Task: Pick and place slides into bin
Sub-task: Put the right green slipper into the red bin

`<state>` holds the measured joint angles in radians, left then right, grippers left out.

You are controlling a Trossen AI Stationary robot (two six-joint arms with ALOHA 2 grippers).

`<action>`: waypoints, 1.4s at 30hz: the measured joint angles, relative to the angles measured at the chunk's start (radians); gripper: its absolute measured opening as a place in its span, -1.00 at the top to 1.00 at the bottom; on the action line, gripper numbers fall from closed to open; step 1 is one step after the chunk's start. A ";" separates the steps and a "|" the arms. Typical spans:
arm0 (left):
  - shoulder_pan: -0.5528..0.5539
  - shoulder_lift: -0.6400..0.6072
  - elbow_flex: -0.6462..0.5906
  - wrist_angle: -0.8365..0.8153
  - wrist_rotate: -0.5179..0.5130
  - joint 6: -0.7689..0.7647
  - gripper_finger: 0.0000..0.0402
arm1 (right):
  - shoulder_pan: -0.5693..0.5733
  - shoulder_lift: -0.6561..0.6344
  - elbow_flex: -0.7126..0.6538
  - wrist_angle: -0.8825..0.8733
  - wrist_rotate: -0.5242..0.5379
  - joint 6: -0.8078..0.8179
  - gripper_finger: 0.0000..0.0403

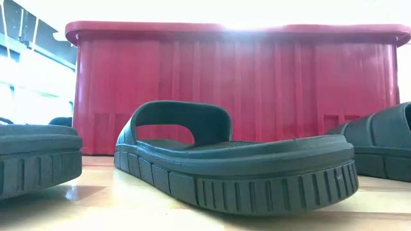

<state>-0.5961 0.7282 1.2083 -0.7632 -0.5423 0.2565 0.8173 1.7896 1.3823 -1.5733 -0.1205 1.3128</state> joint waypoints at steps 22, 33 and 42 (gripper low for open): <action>0.000 0.164 0.000 -0.001 0.051 0.000 0.08 | -0.102 -0.002 -0.255 0.012 0.129 -0.011 0.31; 0.000 0.183 0.000 -0.002 0.061 0.000 0.08 | -0.052 -0.003 -0.255 0.089 0.087 0.087 0.31; 0.000 0.183 0.000 -0.003 0.061 0.000 0.08 | -0.018 -0.003 -0.316 0.085 0.203 0.175 0.31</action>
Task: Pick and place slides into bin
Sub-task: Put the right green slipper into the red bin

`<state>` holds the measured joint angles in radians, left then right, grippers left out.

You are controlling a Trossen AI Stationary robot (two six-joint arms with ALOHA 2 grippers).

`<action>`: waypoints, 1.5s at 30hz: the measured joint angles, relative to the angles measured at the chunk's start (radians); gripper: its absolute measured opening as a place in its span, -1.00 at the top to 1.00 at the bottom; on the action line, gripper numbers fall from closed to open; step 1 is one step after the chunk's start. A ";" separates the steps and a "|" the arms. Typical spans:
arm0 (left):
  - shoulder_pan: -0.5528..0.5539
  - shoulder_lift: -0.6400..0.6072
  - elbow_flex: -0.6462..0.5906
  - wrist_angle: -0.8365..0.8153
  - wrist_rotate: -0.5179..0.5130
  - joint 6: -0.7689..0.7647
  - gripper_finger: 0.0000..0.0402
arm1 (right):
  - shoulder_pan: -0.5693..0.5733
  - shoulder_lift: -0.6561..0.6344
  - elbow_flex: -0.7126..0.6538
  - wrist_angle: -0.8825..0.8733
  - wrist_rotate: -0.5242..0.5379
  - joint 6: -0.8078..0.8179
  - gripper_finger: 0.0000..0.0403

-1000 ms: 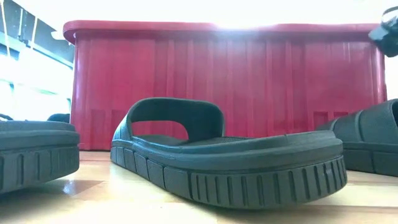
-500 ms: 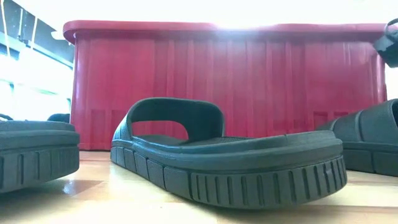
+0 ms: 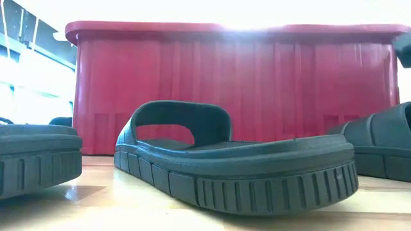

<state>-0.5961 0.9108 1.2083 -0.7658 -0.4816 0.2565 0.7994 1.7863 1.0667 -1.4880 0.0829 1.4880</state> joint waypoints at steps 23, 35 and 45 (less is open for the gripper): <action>0.000 0.000 0.000 0.001 0.000 -0.003 0.08 | 0.019 0.002 0.040 0.099 -0.133 0.108 0.95; 0.000 0.000 0.000 0.007 0.000 -0.002 0.08 | 0.065 0.002 0.685 -0.026 0.063 0.056 0.99; 0.000 0.004 -0.001 0.007 -0.006 0.000 0.08 | 0.041 -0.001 1.042 -0.084 0.690 -0.256 1.00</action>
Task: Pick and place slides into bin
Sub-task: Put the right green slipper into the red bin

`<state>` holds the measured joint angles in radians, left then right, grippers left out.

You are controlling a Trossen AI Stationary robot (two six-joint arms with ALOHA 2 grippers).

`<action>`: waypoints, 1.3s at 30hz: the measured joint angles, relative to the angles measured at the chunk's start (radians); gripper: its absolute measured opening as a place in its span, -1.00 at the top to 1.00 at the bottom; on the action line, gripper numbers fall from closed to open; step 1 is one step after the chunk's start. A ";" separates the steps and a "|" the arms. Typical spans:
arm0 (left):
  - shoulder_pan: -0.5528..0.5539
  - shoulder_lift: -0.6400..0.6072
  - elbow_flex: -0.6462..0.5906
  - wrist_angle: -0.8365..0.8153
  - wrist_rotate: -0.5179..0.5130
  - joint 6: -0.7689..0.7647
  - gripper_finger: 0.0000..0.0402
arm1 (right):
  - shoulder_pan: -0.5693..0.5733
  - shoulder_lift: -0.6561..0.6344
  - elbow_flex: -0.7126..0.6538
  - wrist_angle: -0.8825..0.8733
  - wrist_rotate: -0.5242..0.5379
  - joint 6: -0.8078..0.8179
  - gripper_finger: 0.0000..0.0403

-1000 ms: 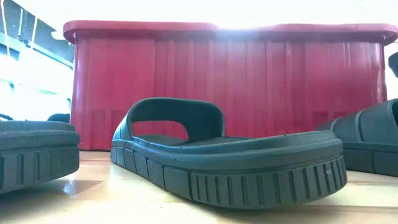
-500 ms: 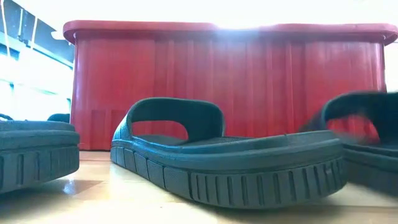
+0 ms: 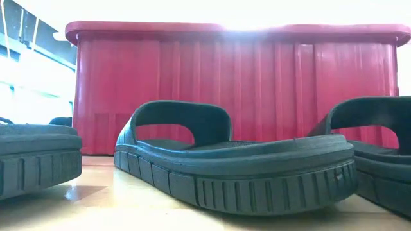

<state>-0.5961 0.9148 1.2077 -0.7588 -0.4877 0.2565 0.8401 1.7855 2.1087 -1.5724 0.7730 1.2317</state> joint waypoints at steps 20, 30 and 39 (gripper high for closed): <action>0.000 -0.001 0.000 0.001 -0.002 -0.003 0.08 | -0.778 0.001 0.003 0.002 0.355 -0.602 1.00; 0.000 -0.001 0.000 0.001 -0.002 -0.004 0.08 | -1.036 0.001 -0.388 0.002 0.214 -0.546 1.00; 0.000 -0.001 0.000 0.001 -0.002 -0.004 0.08 | -1.136 0.001 -0.786 0.251 0.201 -0.664 1.00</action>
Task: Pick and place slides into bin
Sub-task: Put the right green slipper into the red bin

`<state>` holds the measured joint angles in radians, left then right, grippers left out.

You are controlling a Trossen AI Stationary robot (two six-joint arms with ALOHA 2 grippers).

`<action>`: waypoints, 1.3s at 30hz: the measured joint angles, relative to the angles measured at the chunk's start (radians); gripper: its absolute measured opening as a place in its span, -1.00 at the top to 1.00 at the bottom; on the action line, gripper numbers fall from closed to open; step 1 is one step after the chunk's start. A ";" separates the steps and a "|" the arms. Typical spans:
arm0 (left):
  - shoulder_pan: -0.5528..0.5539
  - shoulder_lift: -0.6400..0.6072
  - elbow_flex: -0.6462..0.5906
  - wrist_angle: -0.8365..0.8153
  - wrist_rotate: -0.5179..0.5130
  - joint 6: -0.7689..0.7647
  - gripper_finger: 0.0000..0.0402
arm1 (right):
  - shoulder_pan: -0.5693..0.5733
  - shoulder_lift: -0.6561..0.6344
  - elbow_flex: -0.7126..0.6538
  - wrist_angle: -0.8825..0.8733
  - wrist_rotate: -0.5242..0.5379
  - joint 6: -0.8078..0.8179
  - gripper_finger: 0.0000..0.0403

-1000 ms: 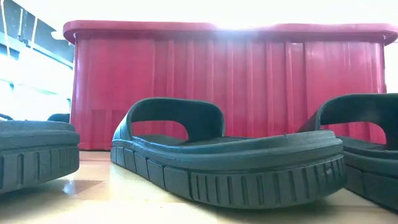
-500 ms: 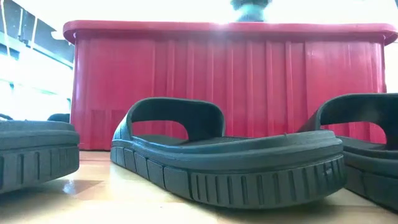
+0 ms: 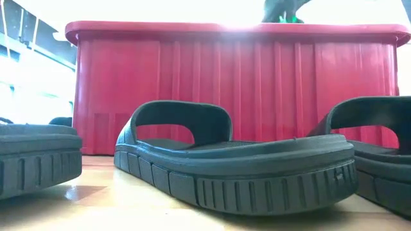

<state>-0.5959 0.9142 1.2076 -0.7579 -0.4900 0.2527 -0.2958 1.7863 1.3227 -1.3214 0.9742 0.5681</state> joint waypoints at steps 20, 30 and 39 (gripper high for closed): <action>0.000 0.000 0.000 0.001 0.000 -0.112 0.08 | -0.261 0.000 -0.192 0.468 -0.435 -0.499 0.65; 0.000 0.010 0.001 -0.001 0.000 -0.130 0.08 | -0.246 -0.001 -0.191 0.412 -0.462 -0.449 0.22; 0.000 0.051 0.001 0.001 -0.008 -0.133 0.08 | -0.144 -0.053 -0.168 0.384 -0.319 -0.418 0.19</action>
<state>-0.5957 0.9654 1.2087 -0.7565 -0.4976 0.1202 -0.4395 1.7336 1.1548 -0.9371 0.6554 0.1498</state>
